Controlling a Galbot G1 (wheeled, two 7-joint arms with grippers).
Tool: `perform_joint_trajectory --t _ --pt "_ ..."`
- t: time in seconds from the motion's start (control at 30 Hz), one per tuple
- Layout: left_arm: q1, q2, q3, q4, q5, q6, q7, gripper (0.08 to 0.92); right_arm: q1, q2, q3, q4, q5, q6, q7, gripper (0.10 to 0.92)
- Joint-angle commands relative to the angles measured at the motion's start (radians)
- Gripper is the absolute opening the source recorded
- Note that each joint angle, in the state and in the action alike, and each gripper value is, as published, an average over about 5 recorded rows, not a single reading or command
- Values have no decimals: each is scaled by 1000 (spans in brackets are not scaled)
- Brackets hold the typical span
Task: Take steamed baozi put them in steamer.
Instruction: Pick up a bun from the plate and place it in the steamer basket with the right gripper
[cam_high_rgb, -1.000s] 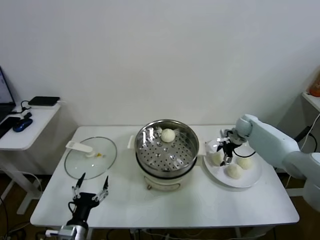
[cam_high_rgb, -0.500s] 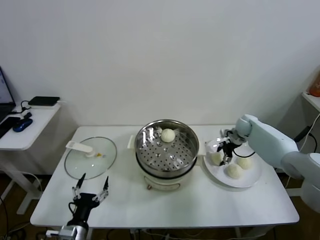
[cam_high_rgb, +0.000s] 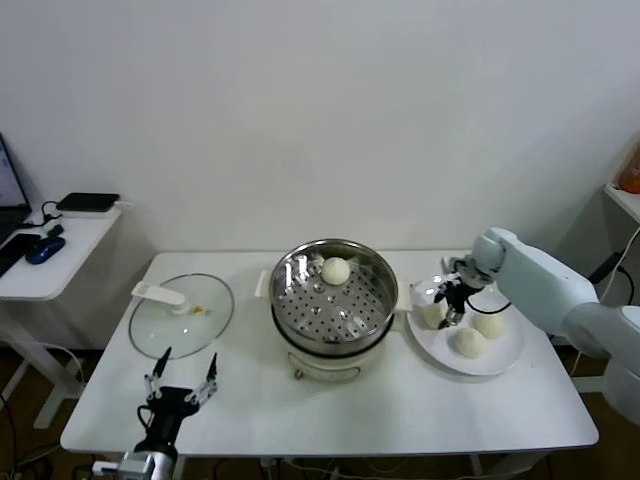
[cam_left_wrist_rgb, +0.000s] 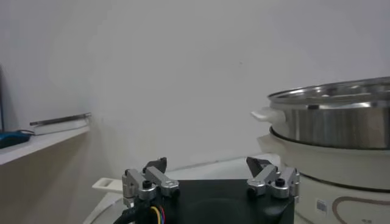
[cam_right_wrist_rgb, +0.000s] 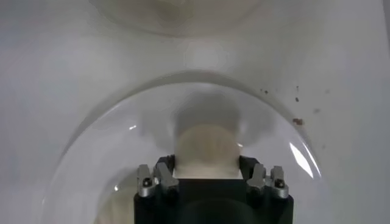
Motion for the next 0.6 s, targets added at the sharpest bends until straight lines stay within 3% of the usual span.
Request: perform_joint_trajectory --t 0.03,0.6 --pt "-4 -1 0 -1 1 1 0 823 61 -33 -29 50 29 -1 -1 692" --pt "-3 -10 14 -21 18 4 0 823 495 -197 -397 479 398 -93 -12 696"
